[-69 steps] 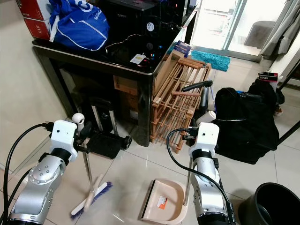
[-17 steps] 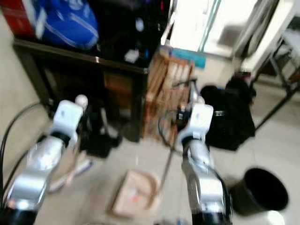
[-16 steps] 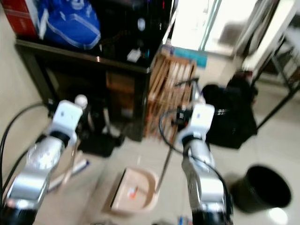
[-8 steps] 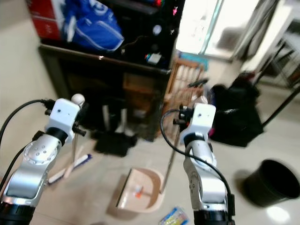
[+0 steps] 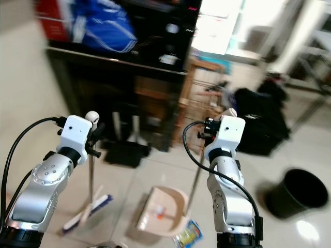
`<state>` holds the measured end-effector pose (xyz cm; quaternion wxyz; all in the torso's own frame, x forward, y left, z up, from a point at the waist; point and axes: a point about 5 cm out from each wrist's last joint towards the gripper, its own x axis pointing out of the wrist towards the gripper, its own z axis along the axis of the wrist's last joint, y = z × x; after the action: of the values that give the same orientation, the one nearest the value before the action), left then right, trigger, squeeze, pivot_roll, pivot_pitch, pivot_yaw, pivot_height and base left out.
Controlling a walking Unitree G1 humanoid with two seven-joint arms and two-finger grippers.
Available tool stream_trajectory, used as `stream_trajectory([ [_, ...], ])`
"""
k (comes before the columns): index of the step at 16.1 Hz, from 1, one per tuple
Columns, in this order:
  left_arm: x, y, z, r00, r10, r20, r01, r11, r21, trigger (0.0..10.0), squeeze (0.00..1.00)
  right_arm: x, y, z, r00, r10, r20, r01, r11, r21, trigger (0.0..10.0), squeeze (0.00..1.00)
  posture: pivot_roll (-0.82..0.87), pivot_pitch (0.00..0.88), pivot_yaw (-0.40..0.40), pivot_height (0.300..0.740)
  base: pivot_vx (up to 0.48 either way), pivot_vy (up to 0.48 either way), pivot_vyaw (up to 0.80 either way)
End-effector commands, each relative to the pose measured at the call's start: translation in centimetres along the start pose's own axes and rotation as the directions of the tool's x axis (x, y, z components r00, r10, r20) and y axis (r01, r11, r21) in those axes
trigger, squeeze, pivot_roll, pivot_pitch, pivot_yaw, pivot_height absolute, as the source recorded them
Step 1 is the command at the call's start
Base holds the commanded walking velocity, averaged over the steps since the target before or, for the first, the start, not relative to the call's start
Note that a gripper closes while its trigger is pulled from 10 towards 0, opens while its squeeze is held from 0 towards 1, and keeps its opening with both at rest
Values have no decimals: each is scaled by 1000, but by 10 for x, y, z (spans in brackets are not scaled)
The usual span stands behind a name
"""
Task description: Sweep floor
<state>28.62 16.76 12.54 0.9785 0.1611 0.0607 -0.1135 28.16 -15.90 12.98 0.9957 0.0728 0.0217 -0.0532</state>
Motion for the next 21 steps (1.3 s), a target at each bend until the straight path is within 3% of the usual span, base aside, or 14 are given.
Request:
stream_trajectory([
  [1,4,-1,17,998,-10,57,9,1000,19,10000,0,0,-5,12,998,-26,49,26,1000,1,10000,0,58,0,-50,740,0,0,-800],
  [4,7,0,18,998,3,69,-9,997,76,10000,0,0,-9,16,997,-50,61,51,998,-27,10000,0,51,0,-48,740,0,0,-800],
  [6,8,2,16,997,41,66,-45,997,64,10000,0,1,-13,15,996,-72,52,75,995,-60,10000,0,51,0,-49,740,0,0,-800],
  [8,11,8,22,988,77,137,-86,994,62,10000,0,3,-17,17,993,-102,56,105,992,-68,10000,0,55,0,-53,740,0,0,-800],
  [21,12,6,24,991,20,130,-22,1000,14,10000,0,1,-28,19,989,-145,35,148,985,-90,10000,0,47,0,-43,740,0,0,-800],
])
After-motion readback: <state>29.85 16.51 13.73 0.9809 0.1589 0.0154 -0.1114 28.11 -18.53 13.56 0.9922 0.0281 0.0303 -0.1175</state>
